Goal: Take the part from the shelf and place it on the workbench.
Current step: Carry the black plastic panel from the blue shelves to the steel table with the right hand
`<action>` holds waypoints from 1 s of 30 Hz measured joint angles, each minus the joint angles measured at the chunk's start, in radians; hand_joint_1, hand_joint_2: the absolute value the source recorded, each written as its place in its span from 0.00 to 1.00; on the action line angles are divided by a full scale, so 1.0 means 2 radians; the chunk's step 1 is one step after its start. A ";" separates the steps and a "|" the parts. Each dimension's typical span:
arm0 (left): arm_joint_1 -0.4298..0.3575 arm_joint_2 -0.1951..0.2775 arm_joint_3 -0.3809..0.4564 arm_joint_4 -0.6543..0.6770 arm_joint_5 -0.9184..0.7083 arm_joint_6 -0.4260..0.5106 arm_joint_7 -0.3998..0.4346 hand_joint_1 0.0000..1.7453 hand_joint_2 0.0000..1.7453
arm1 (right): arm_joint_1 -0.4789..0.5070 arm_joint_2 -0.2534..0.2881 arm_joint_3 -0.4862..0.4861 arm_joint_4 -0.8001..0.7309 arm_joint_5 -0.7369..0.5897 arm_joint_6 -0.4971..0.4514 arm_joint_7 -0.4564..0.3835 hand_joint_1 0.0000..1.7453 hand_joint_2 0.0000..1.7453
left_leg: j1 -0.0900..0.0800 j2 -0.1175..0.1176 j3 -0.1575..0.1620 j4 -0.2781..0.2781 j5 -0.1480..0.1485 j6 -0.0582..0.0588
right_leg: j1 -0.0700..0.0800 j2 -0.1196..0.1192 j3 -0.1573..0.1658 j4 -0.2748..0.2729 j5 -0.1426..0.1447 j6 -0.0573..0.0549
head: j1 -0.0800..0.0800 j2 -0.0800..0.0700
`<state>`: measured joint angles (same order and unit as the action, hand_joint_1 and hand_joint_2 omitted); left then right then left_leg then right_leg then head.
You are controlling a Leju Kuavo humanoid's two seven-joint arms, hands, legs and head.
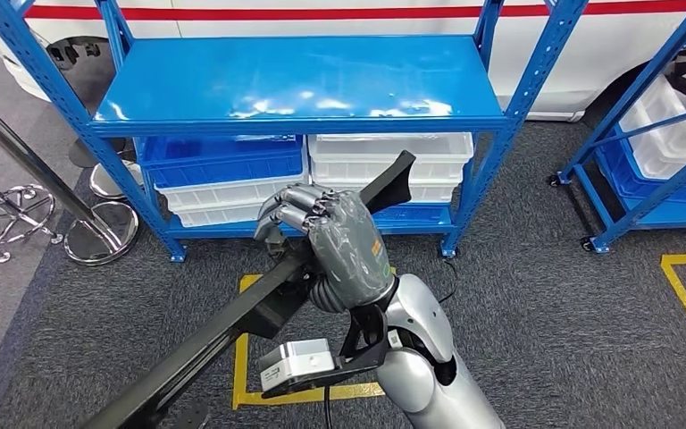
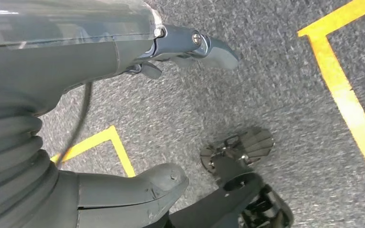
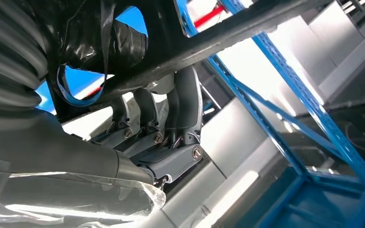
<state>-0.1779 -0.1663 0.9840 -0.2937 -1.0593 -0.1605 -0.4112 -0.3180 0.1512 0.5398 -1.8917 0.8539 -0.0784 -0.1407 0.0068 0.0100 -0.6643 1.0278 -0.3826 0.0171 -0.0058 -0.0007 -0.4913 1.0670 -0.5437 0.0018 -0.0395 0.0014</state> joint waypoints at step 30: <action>0.001 0.001 -0.004 -0.001 0.012 -0.003 -0.001 0.00 1.00 | -0.005 0.002 0.002 0.006 0.001 0.000 0.001 1.00 1.00 | -0.002 0.001 0.000 -0.001 0.000 0.000 | 0.002 0.000 -0.014 0.021 0.006 -0.006 | 0.000 0.000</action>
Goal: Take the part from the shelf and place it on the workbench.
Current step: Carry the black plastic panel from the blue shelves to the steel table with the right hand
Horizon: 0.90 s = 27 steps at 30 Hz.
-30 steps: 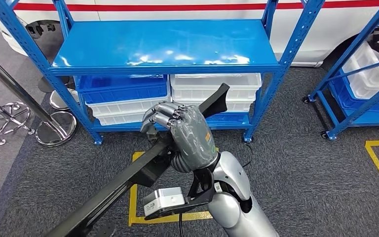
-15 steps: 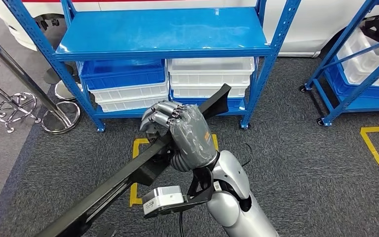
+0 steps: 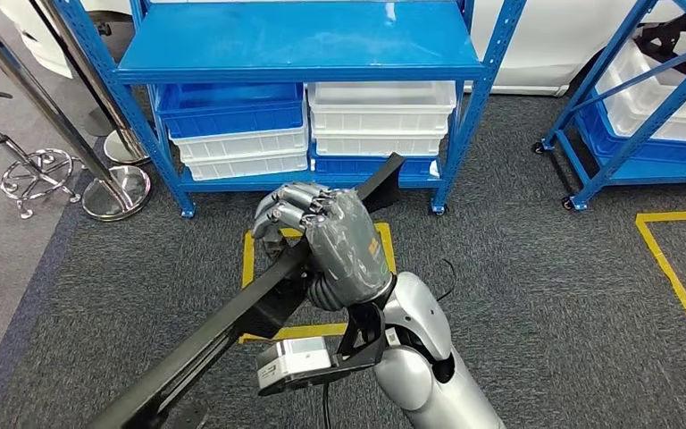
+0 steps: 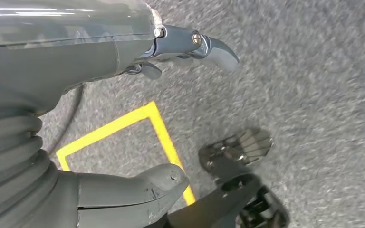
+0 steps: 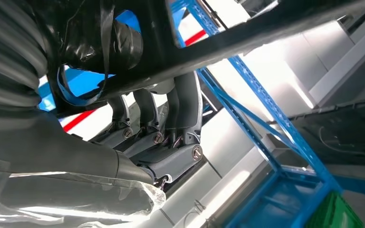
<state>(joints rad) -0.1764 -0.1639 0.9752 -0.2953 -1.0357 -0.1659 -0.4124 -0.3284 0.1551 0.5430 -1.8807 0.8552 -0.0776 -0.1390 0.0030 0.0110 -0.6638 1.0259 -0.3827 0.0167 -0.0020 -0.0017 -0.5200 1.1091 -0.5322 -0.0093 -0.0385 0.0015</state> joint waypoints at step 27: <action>0.000 0.003 -0.003 0.000 0.013 -0.001 0.000 0.00 1.00 | -0.001 0.003 0.000 0.004 -0.002 0.001 0.000 1.00 1.00 | 0.003 0.002 0.042 -0.020 -0.024 0.005 | -0.005 -0.001 -0.096 0.104 0.010 0.010 | 0.000 0.000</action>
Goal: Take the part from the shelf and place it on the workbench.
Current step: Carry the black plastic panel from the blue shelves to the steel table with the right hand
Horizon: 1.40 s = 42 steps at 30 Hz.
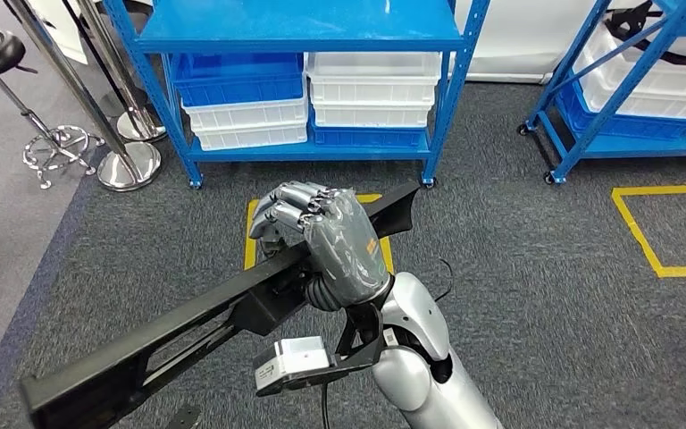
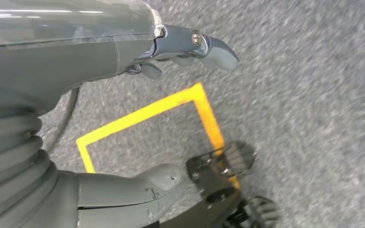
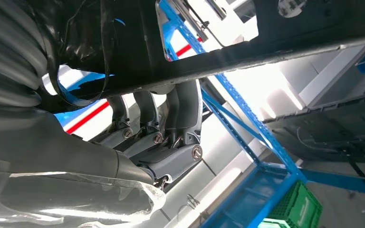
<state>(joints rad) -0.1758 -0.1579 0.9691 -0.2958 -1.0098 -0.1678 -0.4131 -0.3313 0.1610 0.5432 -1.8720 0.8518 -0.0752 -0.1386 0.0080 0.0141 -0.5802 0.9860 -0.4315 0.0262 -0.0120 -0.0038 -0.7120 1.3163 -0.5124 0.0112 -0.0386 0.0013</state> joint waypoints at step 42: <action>0.006 0.001 -0.013 0.000 0.015 -0.003 -0.006 0.00 1.00 | -0.008 0.006 0.000 0.013 -0.004 0.002 -0.001 1.00 1.00 | 0.003 -0.003 -0.065 0.093 -0.056 -0.025 | 0.002 -0.002 0.075 -0.153 0.015 -0.026 | 0.000 0.000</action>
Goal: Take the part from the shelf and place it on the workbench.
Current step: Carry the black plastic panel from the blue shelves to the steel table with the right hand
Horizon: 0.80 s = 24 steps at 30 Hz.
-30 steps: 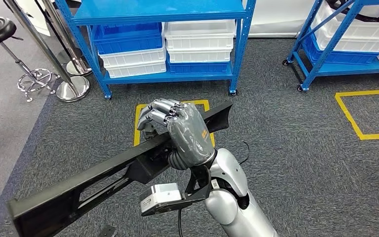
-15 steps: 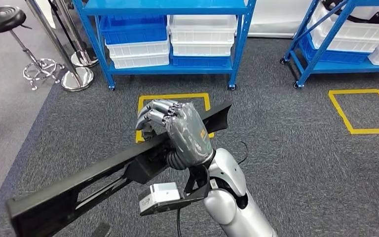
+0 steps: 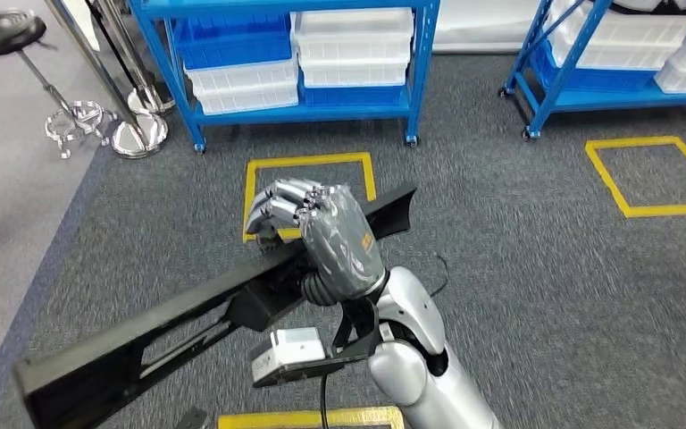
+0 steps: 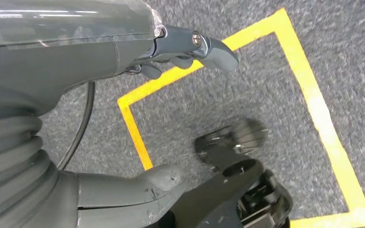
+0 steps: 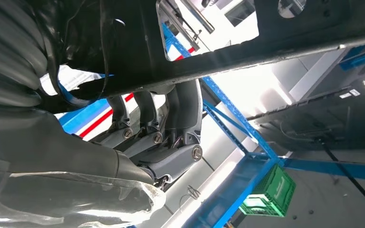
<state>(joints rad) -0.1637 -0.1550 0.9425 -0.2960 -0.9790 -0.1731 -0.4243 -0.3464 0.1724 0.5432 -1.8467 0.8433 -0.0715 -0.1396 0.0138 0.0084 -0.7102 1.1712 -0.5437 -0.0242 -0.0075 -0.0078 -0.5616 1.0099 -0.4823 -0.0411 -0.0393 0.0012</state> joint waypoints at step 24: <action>0.000 0.000 -0.021 0.000 0.010 0.017 -0.025 0.00 1.00 | 0.002 -0.008 0.000 0.008 0.010 0.001 -0.010 1.00 1.00 | -0.005 0.001 0.084 -0.082 0.027 0.022 | 0.004 0.003 -0.016 0.017 0.004 0.019 | 0.000 0.000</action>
<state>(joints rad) -0.1641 -0.1551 0.9014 -0.2964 -0.9588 -0.1387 -0.4733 -0.3428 0.1568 0.5432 -1.8306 0.8635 -0.0700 -0.1600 0.0035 0.0111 -0.5427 1.0081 -0.4898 0.0196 -0.0005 -0.0010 -0.5942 1.0434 -0.4744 -0.0036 -0.0391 0.0012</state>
